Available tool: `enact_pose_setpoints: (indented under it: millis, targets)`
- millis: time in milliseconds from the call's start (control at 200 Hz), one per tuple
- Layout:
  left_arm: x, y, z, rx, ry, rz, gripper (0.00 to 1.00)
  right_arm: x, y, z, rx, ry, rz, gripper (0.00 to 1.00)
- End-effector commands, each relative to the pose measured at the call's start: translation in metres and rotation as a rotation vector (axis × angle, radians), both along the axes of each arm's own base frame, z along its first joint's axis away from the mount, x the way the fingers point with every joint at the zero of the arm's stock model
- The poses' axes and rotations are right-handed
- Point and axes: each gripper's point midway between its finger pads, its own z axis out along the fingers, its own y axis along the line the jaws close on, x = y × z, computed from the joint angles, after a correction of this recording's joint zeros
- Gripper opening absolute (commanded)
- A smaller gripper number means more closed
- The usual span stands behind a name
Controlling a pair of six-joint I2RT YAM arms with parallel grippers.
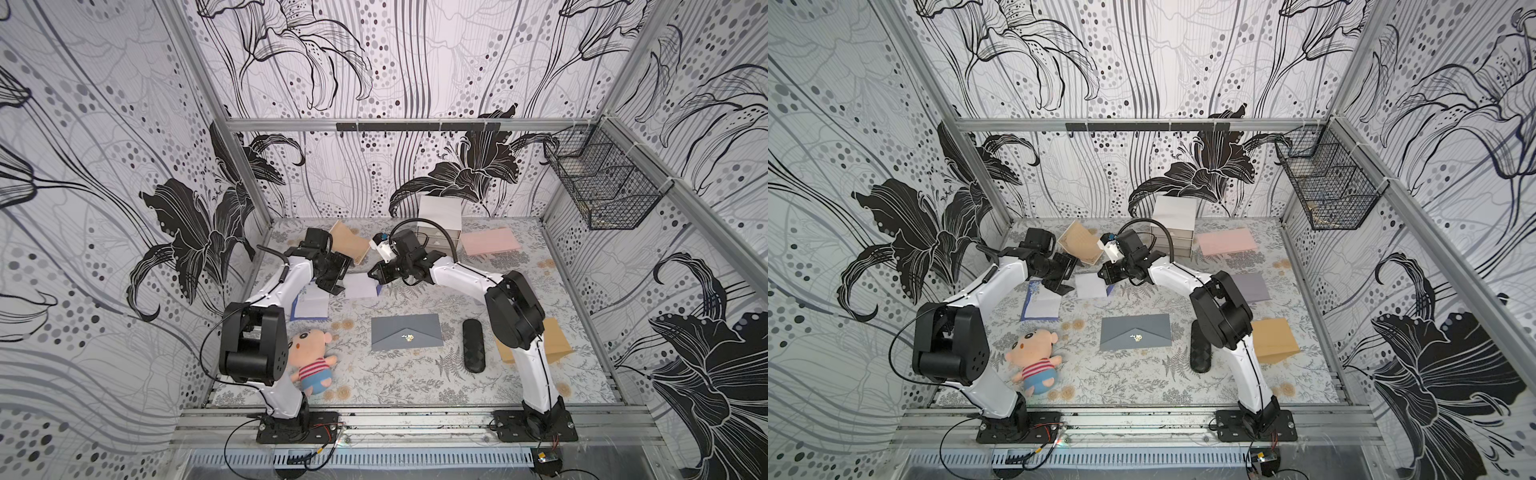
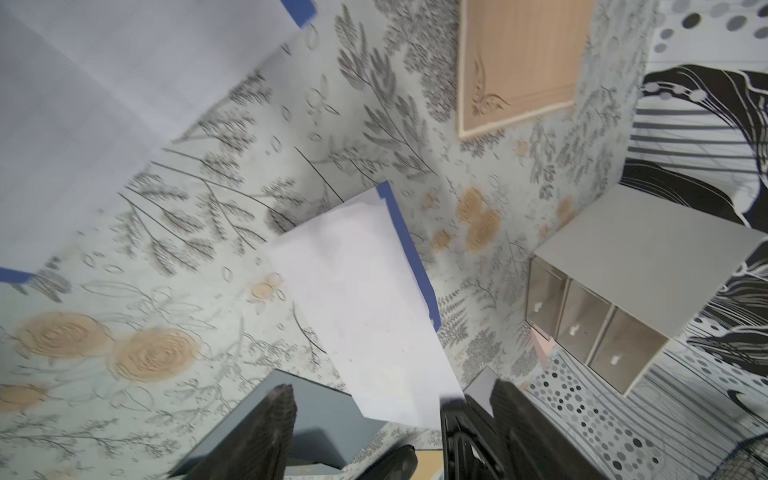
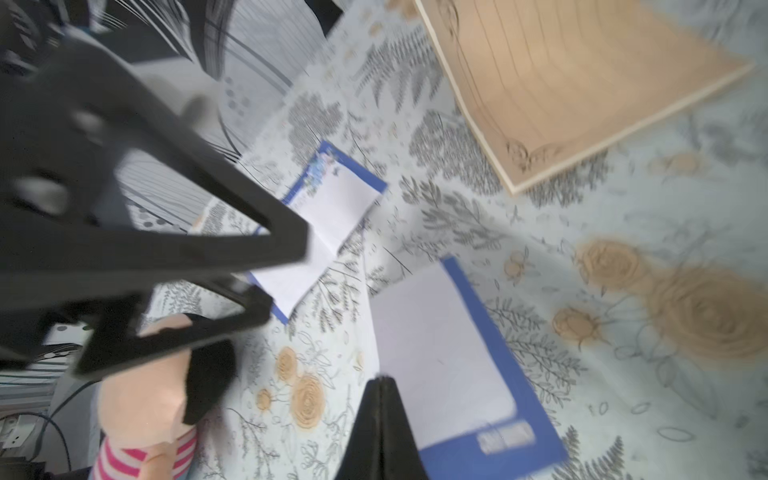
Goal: Take the letter paper out of the envelope
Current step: Pick up the letter paper from the center of the board.
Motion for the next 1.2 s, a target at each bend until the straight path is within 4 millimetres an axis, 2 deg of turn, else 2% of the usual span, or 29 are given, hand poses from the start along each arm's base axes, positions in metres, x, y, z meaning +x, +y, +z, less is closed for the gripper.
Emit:
enact_pose_setpoints:
  millis: [0, 75, 255, 521, 736, 826, 891, 926, 971, 1031, 1126, 1196]
  targets:
    - [0.003, -0.011, 0.022, -0.029, 0.000, 0.086, 0.78, -0.002, -0.001, 0.022, -0.012, -0.136, -0.006, 0.00]
    - [0.003, -0.018, 0.033, -0.036, -0.009, 0.094, 0.79, -0.009, -0.002, 0.035, -0.018, -0.195, -0.009, 0.00]
    - [0.000, -0.013, 0.046, -0.010, -0.006, 0.113, 0.81, -0.025, -0.002, 0.061, -0.070, -0.337, 0.020, 0.00]
    - [-0.007, -0.017, 0.032, -0.007, 0.045, 0.077, 0.75, -0.035, -0.011, 0.088, -0.127, -0.494, 0.001, 0.00]
    - [-0.001, -0.022, 0.031, -0.011, 0.053, 0.042, 0.66, -0.051, -0.004, 0.090, -0.167, -0.578, 0.052, 0.00]
    - [-0.004, -0.021, 0.029, -0.002, 0.059, 0.043, 0.54, -0.056, -0.003, 0.090, -0.193, -0.620, 0.065, 0.00]
    - [-0.006, -0.020, 0.030, -0.004, 0.055, 0.043, 0.42, -0.058, -0.003, 0.092, -0.198, -0.640, 0.070, 0.00]
    - [-0.008, -0.021, 0.030, -0.005, 0.055, 0.041, 0.32, -0.058, -0.003, 0.093, -0.196, -0.645, 0.072, 0.00]
    - [-0.008, -0.021, 0.031, -0.006, 0.049, 0.038, 0.15, -0.059, -0.003, 0.094, -0.196, -0.650, 0.072, 0.00]
    - [-0.007, -0.021, 0.035, -0.006, 0.032, 0.029, 0.00, -0.061, -0.004, 0.097, -0.187, -0.652, 0.078, 0.00]
    - [0.001, -0.025, 0.042, -0.018, -0.026, -0.002, 0.00, -0.065, -0.009, 0.103, -0.180, -0.642, 0.067, 0.00]
    - [0.013, -0.030, 0.049, -0.019, -0.108, -0.057, 0.00, -0.068, -0.016, 0.106, -0.175, -0.612, 0.046, 0.21]
